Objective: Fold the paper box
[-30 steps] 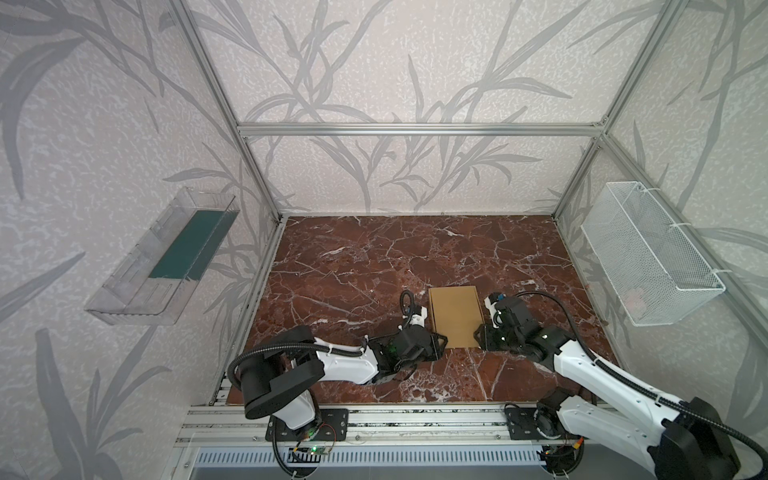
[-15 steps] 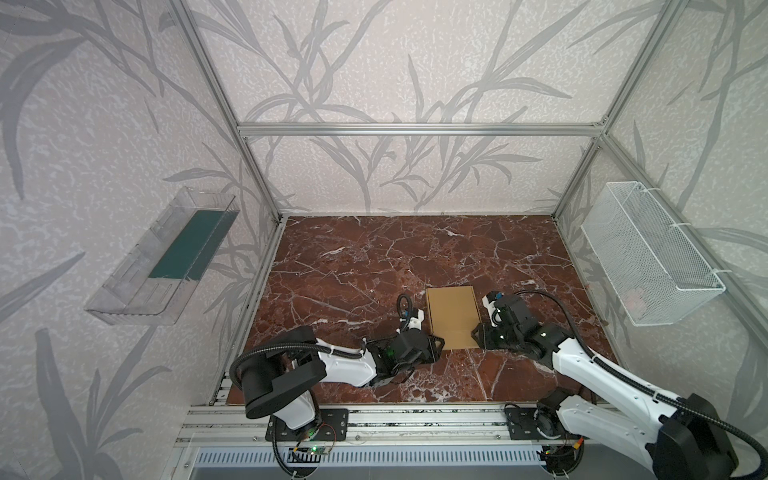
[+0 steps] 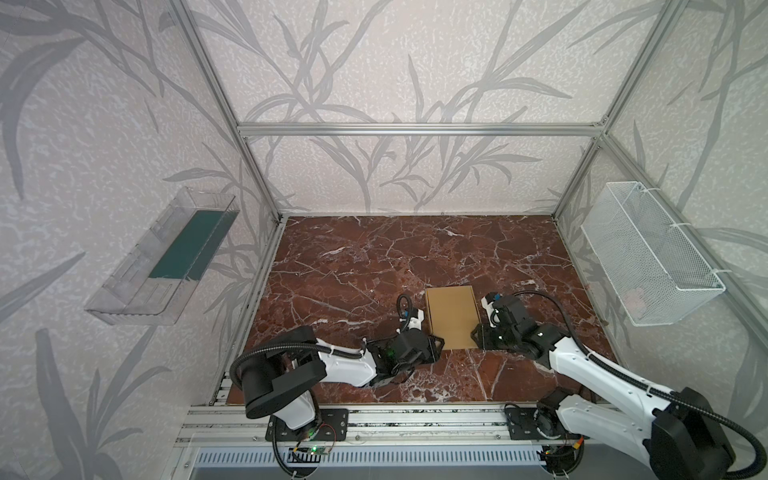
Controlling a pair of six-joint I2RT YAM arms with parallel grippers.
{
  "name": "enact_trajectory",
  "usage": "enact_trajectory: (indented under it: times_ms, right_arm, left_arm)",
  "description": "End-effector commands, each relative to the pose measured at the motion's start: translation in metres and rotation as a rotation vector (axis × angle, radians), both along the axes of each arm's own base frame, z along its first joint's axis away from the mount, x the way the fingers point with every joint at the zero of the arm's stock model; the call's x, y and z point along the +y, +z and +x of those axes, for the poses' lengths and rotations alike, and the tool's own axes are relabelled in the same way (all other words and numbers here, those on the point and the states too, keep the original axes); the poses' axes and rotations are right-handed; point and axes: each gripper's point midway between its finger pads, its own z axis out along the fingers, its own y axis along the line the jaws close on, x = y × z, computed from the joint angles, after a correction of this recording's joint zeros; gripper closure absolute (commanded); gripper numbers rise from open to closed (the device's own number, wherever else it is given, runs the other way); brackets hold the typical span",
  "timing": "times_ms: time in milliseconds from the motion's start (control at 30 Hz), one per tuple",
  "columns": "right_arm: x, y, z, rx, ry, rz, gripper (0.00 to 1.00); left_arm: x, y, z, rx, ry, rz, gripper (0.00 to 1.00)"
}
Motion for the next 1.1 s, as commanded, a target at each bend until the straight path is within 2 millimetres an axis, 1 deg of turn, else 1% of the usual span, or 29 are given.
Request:
enact_trajectory:
  times_ms: [0,267,633,1067]
  right_arm:
    - [0.002,0.000,0.001,-0.006,0.005,0.017,0.59]
    - [0.001,0.000,0.001,-0.009,0.002,0.012,0.60]
    - [0.000,-0.001,0.002,-0.006,-0.006,0.014,0.61]
    - [0.001,-0.005,0.002,0.000,-0.009,0.016,0.62]
  left_arm:
    - [0.000,0.001,0.000,-0.009,0.015,-0.005,0.60]
    - [0.003,0.003,0.001,-0.016,0.020,0.005,0.59]
    - [0.011,-0.003,0.000,-0.017,0.035,0.025,0.58]
    - [0.014,-0.003,0.001,-0.026,0.043,0.020,0.58]
